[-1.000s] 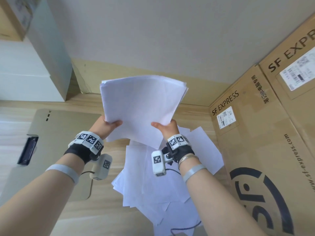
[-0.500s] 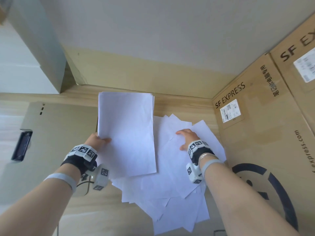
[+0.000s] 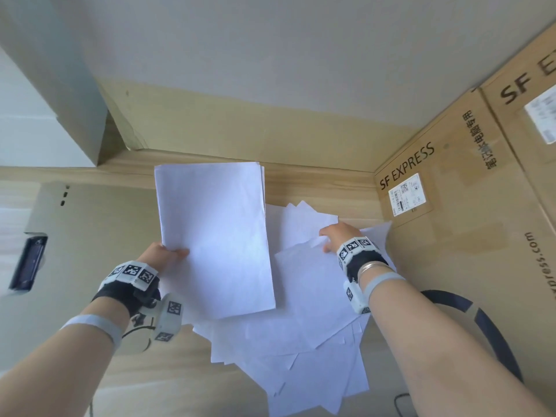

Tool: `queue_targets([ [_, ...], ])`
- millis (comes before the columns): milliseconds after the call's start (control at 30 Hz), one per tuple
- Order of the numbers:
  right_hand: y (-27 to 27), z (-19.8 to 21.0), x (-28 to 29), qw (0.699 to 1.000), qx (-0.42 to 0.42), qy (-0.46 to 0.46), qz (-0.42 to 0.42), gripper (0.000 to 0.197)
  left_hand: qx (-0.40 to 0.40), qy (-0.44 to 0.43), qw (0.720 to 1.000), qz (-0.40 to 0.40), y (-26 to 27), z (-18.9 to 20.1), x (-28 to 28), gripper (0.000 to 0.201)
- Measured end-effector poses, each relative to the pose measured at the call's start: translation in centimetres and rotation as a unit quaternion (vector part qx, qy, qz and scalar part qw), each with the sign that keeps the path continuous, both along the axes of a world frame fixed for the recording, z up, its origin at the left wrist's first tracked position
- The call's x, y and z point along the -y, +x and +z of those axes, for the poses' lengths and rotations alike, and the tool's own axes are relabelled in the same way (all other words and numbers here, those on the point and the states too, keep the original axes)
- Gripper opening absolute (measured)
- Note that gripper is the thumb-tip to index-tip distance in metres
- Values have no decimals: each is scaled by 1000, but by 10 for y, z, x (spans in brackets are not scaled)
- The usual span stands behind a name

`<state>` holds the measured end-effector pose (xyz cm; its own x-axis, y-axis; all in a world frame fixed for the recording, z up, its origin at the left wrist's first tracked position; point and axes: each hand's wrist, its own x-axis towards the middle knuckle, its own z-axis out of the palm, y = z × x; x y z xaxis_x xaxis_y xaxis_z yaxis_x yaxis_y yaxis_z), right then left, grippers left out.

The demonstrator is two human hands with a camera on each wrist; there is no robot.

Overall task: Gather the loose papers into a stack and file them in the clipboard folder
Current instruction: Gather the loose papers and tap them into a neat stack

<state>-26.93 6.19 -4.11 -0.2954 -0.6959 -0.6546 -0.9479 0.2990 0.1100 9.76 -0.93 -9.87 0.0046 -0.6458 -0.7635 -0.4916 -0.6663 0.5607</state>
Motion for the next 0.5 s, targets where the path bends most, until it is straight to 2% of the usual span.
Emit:
queue_targets([
  [67, -8, 10, 0, 996, 27, -20, -79, 45, -23, 4, 1000, 11, 8, -10, 5, 51],
  [133, -15, 19, -4, 985, 47, -37, -164, 55, -41, 9, 999, 14, 14, -20, 10, 47],
  [267, -16, 18, -16, 958, 62, -42, -278, 51, -58, 15, 998, 16, 17, -16, 15, 40],
  [400, 4, 0, -32, 929, 83, -52, -356, 57, -52, 24, 998, 15, 16, -23, 12, 39],
  [500, 24, -14, -38, 912, 53, -58, -404, 56, -40, 18, 999, 2, 11, -18, 5, 42],
])
